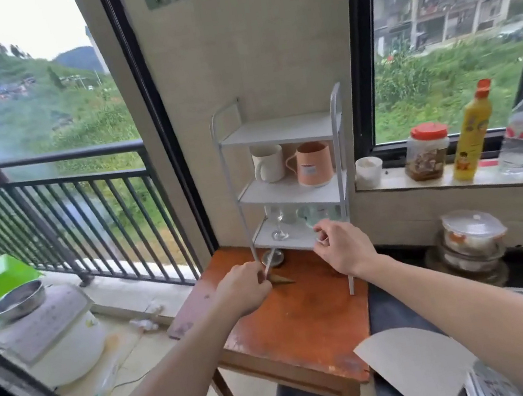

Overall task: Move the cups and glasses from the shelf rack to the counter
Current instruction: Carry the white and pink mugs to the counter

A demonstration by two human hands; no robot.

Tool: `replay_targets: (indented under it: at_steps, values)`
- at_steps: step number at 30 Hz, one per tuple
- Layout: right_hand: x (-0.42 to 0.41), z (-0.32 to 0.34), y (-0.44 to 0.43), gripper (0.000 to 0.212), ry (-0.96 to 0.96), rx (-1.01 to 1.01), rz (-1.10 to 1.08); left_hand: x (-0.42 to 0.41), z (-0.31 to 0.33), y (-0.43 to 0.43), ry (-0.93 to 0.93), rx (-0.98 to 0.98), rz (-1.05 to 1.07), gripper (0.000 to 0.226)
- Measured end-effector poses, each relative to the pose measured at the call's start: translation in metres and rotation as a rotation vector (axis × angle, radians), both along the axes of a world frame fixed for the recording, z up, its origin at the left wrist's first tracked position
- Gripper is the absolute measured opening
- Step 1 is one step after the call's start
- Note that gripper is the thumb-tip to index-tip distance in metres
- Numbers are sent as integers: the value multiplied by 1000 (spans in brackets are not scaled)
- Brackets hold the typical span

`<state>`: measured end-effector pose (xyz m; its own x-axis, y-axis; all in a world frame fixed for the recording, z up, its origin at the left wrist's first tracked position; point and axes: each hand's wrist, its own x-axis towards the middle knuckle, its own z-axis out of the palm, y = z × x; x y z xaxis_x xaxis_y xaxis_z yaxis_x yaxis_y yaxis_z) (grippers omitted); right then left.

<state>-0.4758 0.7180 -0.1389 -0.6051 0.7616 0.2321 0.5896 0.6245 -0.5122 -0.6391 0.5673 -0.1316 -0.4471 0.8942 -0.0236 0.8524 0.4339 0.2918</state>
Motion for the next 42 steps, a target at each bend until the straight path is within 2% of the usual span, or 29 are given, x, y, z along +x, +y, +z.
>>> replay_targets:
  at_steps: [5, 7, 13, 16, 21, 24, 28, 35, 38, 42]
  values:
    - [-60, 15, 52, 33, 217, -127, -78, -48, 20, 65, -104, 140, 35, 13]
    - [-80, 19, 68, 38, 267, -172, -111, -67, 28, 89, -139, 228, 64, 15]
    - [-133, 25, 113, 52, 178, -118, -94, -107, 37, 156, -198, 370, 106, 30]
    - [-162, 27, 136, 45, 108, -21, -98, -129, 37, 189, -203, 440, 117, 37]
    - [-203, 19, 160, 19, 30, 31, -180, -150, 40, 230, -385, 462, 74, 44]
    - [-219, 14, 167, 9, 101, 74, -262, -162, 45, 249, -565, 464, 104, 44]
    - [-222, 6, 170, 9, 273, 52, -333, -176, 44, 267, -669, 417, 121, 47]
    - [-211, 6, 168, 20, 287, 45, -320, -186, 41, 287, -804, 436, 137, 23]
    - [-201, 13, 170, 27, 308, -21, -339, -183, 41, 290, -890, 423, 129, 28]
    - [-185, 20, 169, 29, 486, -161, -384, -176, 41, 289, -965, 420, 135, 20]
